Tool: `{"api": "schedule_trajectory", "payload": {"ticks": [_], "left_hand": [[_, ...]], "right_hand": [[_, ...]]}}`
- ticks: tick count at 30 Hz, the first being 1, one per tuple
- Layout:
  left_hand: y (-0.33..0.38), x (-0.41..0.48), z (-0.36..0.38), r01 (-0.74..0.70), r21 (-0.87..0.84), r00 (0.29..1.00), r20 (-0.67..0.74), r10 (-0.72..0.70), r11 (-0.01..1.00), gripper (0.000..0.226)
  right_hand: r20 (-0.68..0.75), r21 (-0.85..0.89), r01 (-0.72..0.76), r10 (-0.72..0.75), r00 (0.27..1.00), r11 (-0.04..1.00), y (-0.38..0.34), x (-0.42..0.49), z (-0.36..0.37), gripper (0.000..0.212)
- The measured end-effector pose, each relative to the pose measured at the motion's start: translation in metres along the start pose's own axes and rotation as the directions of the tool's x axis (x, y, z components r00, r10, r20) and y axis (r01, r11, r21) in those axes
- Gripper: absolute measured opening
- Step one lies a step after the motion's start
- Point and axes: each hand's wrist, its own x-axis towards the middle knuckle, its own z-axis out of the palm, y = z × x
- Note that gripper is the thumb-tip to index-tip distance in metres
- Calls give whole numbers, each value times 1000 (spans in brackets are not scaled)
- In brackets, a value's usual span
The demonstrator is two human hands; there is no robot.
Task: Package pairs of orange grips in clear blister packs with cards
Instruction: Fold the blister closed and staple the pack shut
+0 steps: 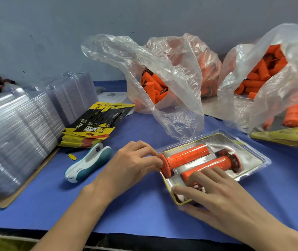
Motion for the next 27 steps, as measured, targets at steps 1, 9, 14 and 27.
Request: {"api": "schedule_trajectory", "payload": {"ticks": [1, 9, 14, 27], "left_hand": [[1, 1, 0, -7, -4, 1000, -1, 7, 1000, 16], [14, -2, 10, -11, -23, 999, -32, 10, 1000, 6], [30, 0, 19, -88, -52, 994, -72, 84, 995, 18], [32, -1, 26, -62, 52, 988, -139, 69, 997, 6]], "right_hand": [[0, 0, -14, 14, 1000, 1000, -3, 2, 0, 30], [-88, -184, -342, 331, 939, 921, -42, 12, 1, 19], [-160, -375, -407, 374, 913, 833, -50, 14, -4, 14], [-111, -426, -303, 284, 952, 852, -43, 9, -4, 25]]}}
